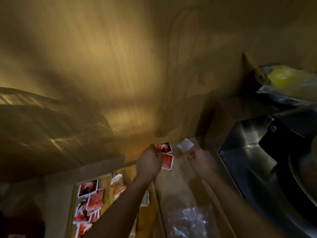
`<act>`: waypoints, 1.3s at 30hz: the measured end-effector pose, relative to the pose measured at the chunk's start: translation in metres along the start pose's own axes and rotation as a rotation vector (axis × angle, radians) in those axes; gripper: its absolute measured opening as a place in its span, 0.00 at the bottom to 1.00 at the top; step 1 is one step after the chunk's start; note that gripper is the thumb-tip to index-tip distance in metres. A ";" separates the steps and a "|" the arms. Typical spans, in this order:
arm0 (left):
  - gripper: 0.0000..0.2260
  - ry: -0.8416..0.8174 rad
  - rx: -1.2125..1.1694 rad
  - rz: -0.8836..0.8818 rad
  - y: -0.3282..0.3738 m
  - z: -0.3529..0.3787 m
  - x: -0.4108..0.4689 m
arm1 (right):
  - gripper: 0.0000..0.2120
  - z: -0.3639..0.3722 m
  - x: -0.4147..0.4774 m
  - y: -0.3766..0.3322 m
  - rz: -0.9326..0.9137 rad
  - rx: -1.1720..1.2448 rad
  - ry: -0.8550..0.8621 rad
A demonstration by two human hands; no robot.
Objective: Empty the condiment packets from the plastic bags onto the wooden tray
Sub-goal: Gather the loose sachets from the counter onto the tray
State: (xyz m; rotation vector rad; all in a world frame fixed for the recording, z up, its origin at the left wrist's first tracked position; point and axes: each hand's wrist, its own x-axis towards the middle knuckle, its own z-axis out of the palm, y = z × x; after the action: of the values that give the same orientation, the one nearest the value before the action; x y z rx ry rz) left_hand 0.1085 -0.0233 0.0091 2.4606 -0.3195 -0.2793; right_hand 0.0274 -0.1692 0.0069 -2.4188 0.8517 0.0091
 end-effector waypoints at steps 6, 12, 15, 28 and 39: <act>0.12 0.033 0.166 0.041 -0.014 0.047 0.027 | 0.15 0.031 0.042 0.003 -0.204 0.000 0.100; 0.24 -0.102 0.391 0.014 -0.032 0.091 0.034 | 0.27 0.078 0.077 0.028 -0.129 -0.120 0.025; 0.30 -0.132 0.473 0.014 -0.033 0.093 0.035 | 0.30 0.090 0.082 0.040 -0.133 -0.244 0.019; 0.07 -0.222 -0.427 -0.109 -0.051 0.043 0.024 | 0.13 0.050 0.054 0.016 0.026 0.186 -0.035; 0.11 0.120 -0.866 -0.319 -0.086 -0.057 -0.072 | 0.06 0.012 -0.026 -0.027 0.099 0.969 -0.212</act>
State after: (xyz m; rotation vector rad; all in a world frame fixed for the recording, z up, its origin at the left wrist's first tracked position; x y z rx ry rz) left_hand 0.0698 0.0962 0.0086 1.6439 0.2206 -0.3169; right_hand 0.0243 -0.1311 0.0158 -1.4382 0.6571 -0.0875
